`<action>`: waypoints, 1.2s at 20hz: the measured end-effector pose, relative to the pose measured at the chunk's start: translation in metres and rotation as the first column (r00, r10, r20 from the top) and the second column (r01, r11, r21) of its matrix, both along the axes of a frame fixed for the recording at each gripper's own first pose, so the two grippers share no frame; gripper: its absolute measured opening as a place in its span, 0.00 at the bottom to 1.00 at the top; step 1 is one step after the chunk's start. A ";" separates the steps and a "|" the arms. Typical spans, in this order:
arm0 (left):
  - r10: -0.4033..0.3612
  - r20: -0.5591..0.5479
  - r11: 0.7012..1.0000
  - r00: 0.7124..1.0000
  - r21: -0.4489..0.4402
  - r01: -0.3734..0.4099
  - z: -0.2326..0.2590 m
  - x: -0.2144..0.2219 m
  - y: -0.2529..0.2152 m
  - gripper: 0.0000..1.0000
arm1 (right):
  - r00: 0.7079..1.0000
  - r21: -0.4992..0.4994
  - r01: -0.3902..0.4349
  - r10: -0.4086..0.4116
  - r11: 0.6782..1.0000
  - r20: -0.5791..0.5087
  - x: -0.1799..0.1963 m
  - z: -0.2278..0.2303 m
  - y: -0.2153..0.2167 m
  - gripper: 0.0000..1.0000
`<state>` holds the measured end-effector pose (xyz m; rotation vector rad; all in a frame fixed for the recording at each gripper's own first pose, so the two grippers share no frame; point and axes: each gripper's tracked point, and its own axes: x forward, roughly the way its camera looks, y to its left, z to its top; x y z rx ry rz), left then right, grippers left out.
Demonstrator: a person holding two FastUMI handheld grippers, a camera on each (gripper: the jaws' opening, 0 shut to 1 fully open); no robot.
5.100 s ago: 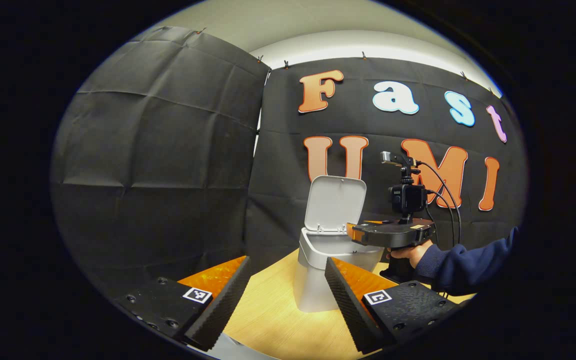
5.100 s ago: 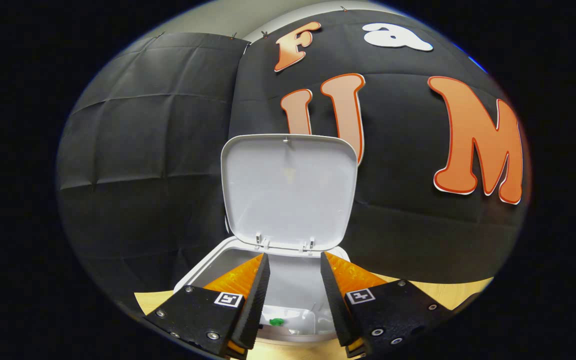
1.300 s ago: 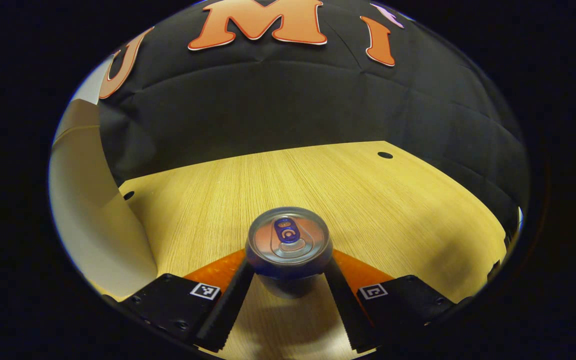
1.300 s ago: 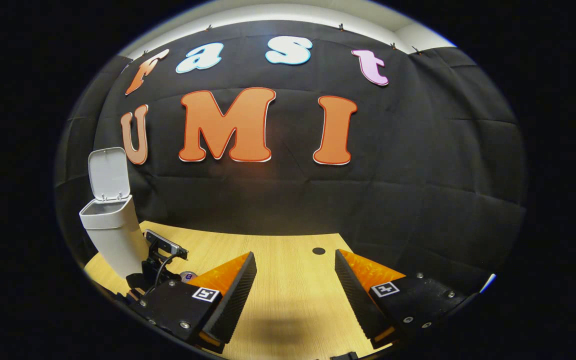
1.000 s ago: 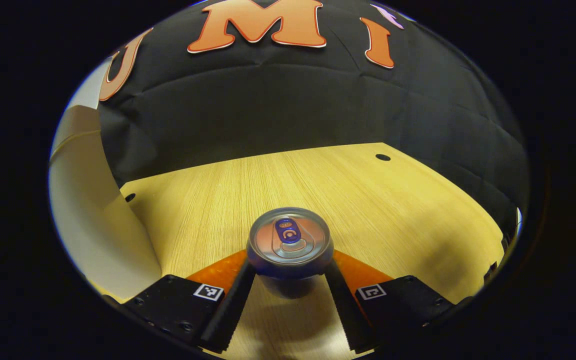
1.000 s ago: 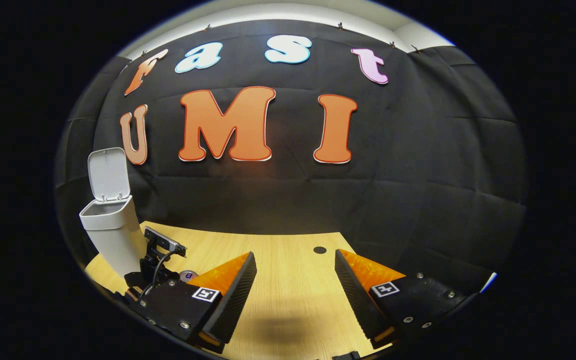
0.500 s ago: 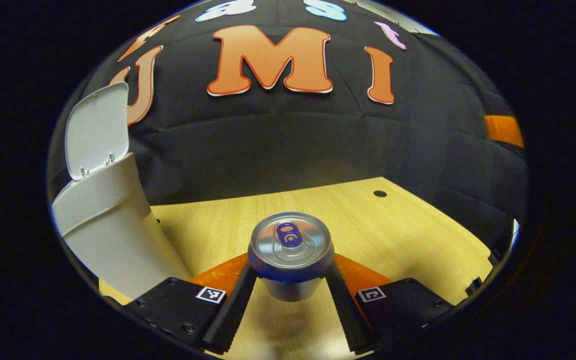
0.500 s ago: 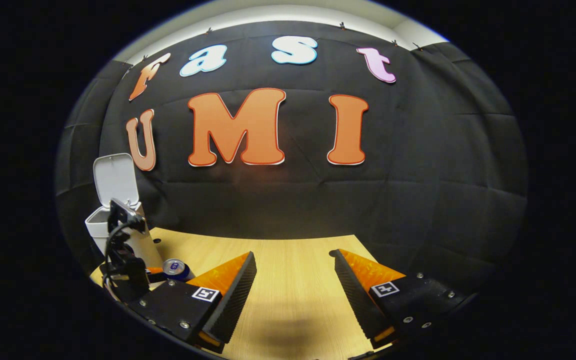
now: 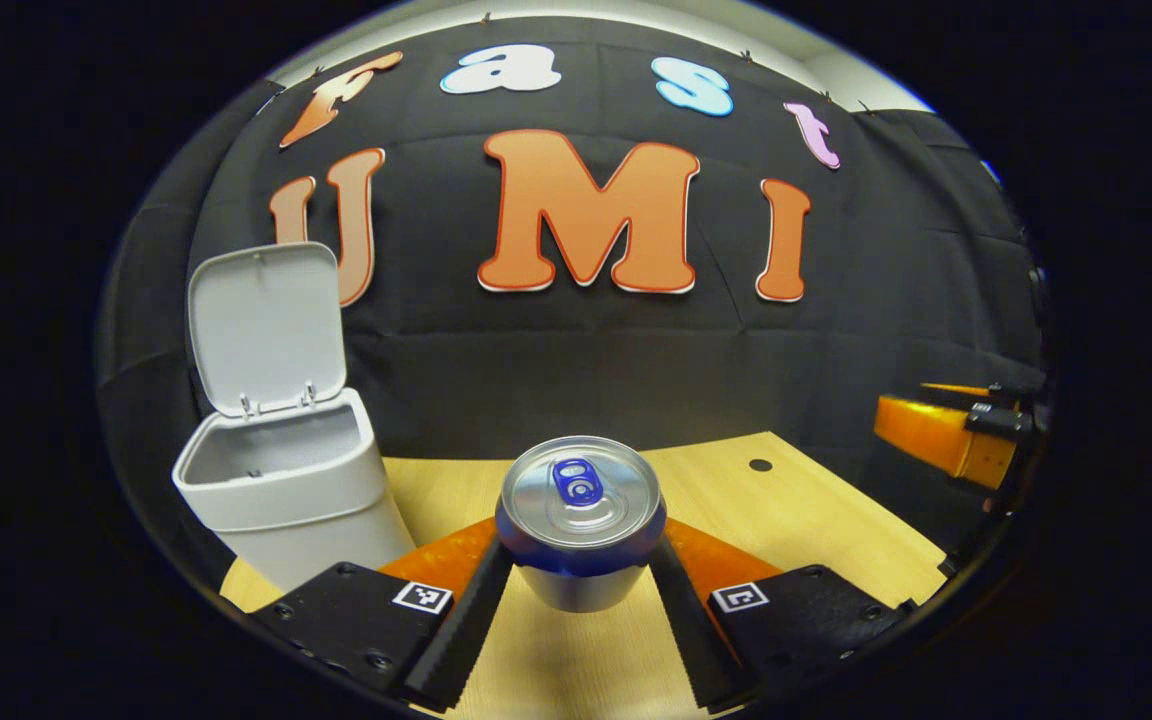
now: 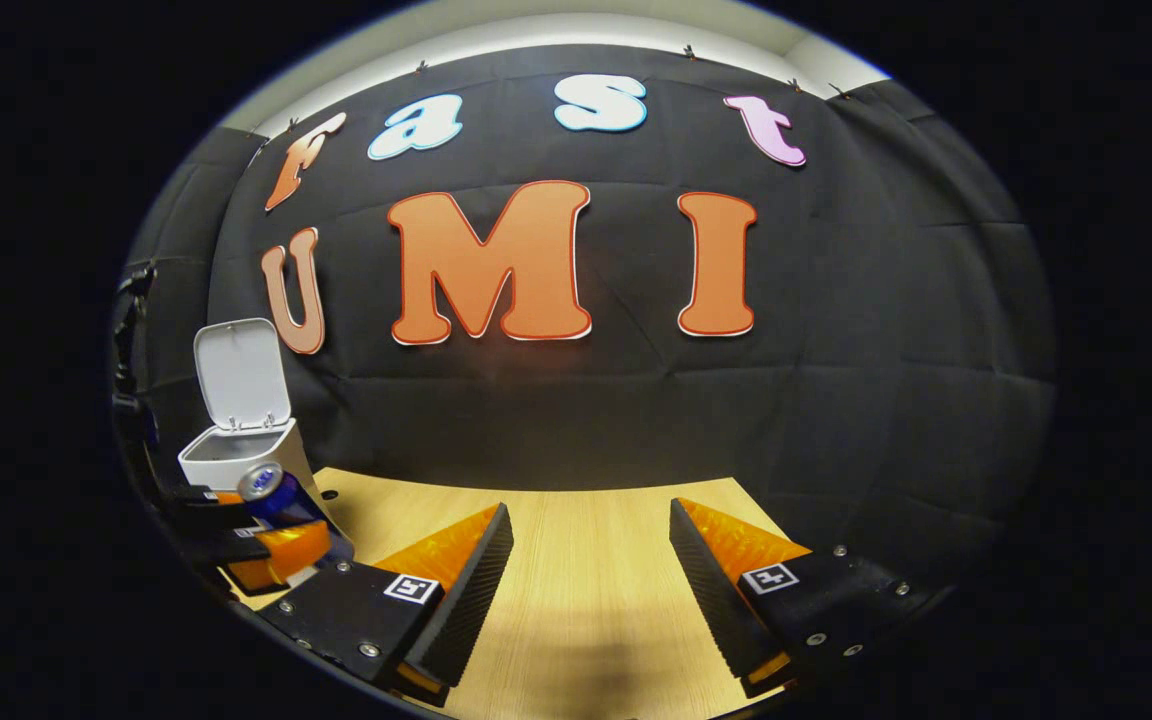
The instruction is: Press the lid of the desktop garbage bin to open it, pick up the crumpled paper on the desktop and throw it into the bin, then pick up the pop can on the desktop and drop it into the bin, and finally close the garbage bin lid.
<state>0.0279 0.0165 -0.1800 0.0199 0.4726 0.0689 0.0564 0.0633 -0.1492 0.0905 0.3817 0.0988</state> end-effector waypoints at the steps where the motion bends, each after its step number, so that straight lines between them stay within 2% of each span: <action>1: 0.009 0.012 1.000 1.000 0.004 -0.009 0.011 -0.003 0.006 0.78 | 1.000 -0.001 -0.006 0.006 1.000 0.002 0.002 0.000 0.003 0.94; 6: 0.077 0.062 0.997 0.995 0.019 -0.079 0.057 -0.012 0.047 0.78 | 1.000 0.002 -0.028 0.028 1.000 0.001 0.012 -0.004 0.019 0.94; 11: 0.143 0.048 0.987 0.988 0.061 -0.146 0.080 -0.027 0.092 0.78 | 0.999 0.004 -0.037 0.037 0.999 -0.005 0.016 -0.006 0.042 0.94; 17: 0.196 0.072 0.974 0.978 0.101 -0.203 0.098 -0.030 0.138 0.78 | 0.998 -0.002 -0.057 0.056 0.998 -0.006 0.023 -0.008 0.066 0.94; 18: 0.204 0.075 0.972 0.976 0.105 -0.211 0.100 -0.031 0.144 0.75 | 0.998 -0.002 -0.062 0.062 0.998 -0.008 0.022 -0.009 0.069 0.94; 19: 0.211 0.078 0.970 0.974 0.107 -0.218 0.101 -0.031 0.150 0.78 | 0.998 -0.004 -0.063 0.063 0.998 -0.009 0.023 -0.010 0.072 0.94; 24: 0.258 0.109 0.952 0.960 0.143 -0.272 0.108 -0.027 0.192 0.78 | 0.997 -0.011 -0.072 0.072 0.997 -0.011 0.023 -0.008 0.080 0.94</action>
